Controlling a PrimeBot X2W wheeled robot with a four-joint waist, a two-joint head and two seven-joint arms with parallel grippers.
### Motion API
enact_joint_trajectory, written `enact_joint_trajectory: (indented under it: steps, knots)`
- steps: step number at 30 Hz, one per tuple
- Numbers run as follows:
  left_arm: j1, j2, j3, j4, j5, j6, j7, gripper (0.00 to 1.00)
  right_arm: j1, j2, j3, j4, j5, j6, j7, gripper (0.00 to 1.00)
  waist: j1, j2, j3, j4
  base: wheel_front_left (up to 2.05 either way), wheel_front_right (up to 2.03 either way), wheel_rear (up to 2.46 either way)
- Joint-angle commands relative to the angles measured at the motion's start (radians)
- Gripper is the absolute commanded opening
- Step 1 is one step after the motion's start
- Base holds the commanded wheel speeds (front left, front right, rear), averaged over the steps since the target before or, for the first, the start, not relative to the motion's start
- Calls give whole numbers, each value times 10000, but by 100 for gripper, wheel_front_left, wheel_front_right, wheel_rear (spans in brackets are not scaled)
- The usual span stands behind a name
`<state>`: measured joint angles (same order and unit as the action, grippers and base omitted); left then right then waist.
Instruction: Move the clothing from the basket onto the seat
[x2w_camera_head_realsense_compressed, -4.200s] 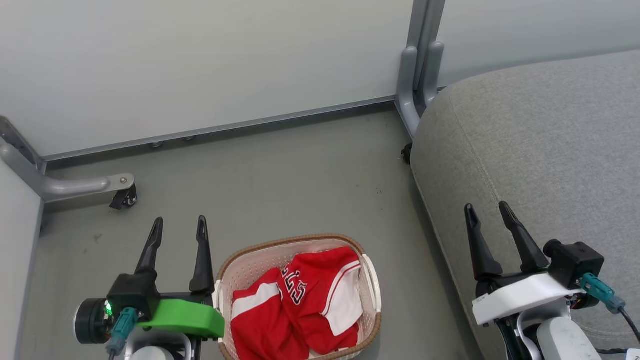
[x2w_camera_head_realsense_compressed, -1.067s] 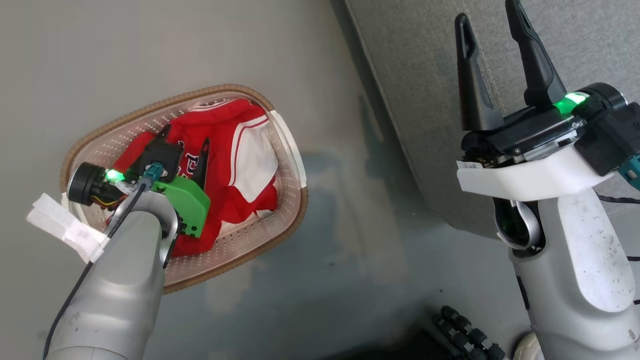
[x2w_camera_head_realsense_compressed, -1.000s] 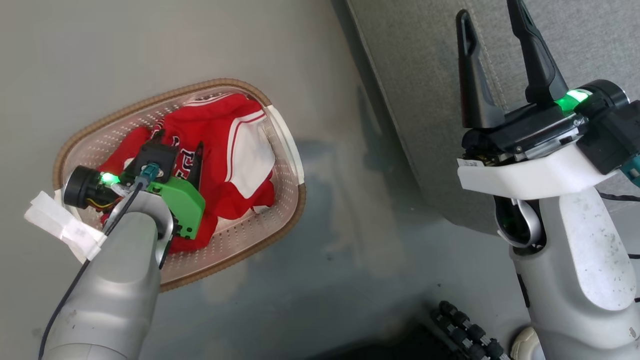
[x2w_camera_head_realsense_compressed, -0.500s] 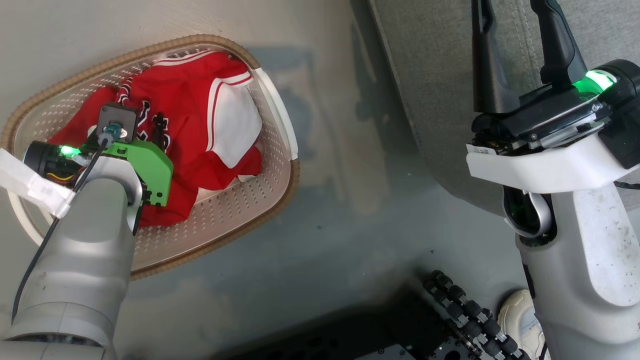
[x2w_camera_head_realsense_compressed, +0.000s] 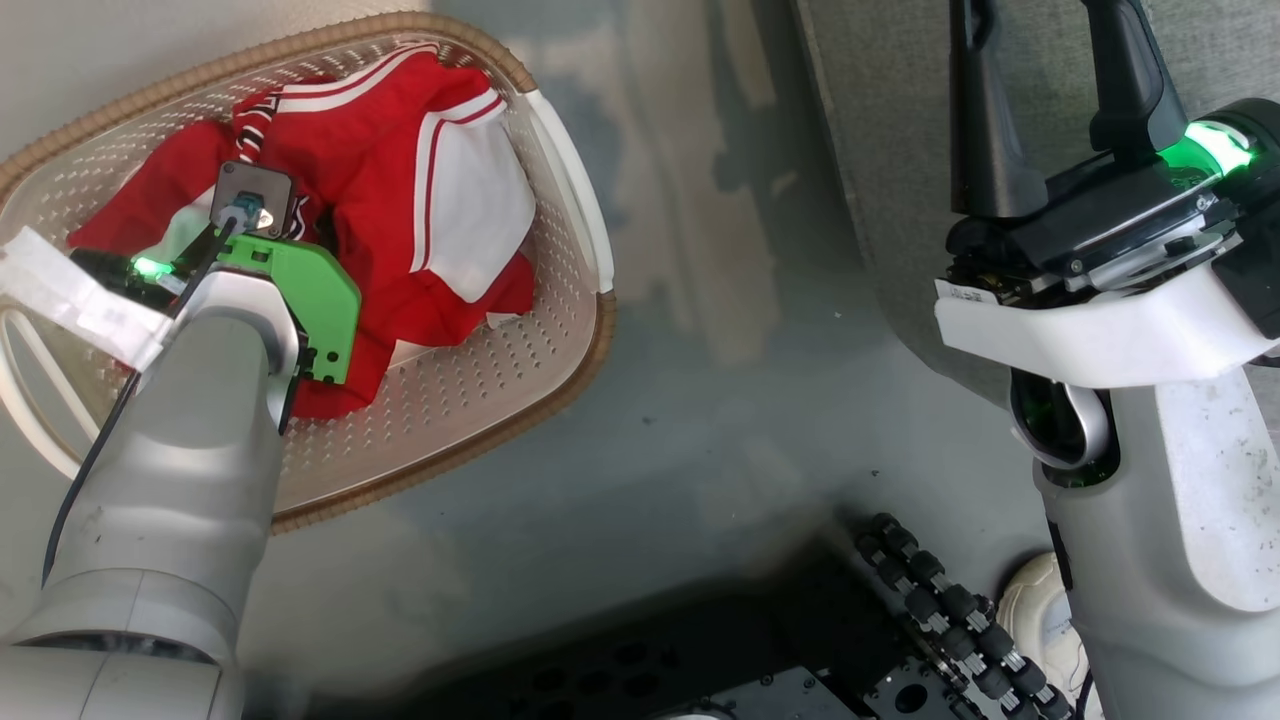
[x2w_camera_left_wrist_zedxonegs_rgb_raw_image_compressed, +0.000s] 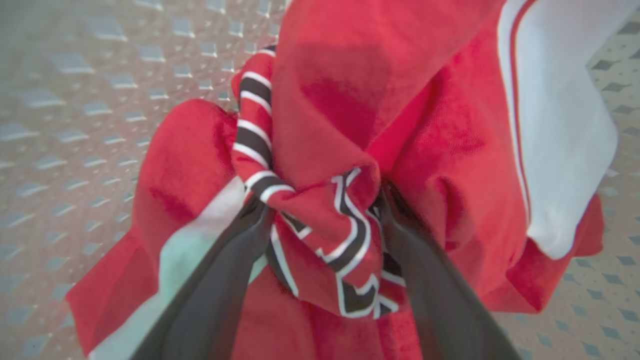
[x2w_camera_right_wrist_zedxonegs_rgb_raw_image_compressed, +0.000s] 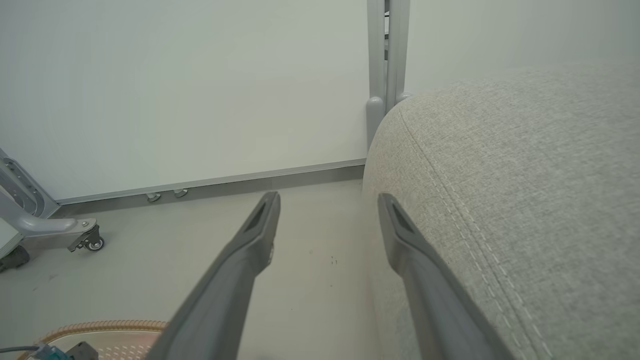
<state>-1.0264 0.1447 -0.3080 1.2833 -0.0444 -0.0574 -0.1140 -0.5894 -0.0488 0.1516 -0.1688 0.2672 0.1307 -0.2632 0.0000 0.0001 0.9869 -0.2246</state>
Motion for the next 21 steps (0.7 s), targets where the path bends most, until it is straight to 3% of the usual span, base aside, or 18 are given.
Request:
enact_joint_trajectory:
  steps: [1, 2, 8, 21]
  knots:
    - [-174, 10, -82, 34, 64, -20, 123, 87, -101, -29, 7, -63, -62, 1, -25, 100, 0, -1, 64, 32, 0, 0, 0]
    - [-182, -2, -108, 40, 64, -18, 223, 0, -87, -29, 13, -65, -67, 1, -25, 100, 0, -1, 81, 45, 0, 0, 0]
    - [-150, -96, -280, 48, 32, -76, 200, 0, -67, -27, 39, 21, -138, 1, -25, 100, 0, -1, -20, 116, 0, 0, 0]
    - [181, -563, -482, 48, -410, -523, -1092, 0, 242, -30, 140, 457, -286, 1, -25, 100, 0, -1, -1360, 470, 0, 0, 0]
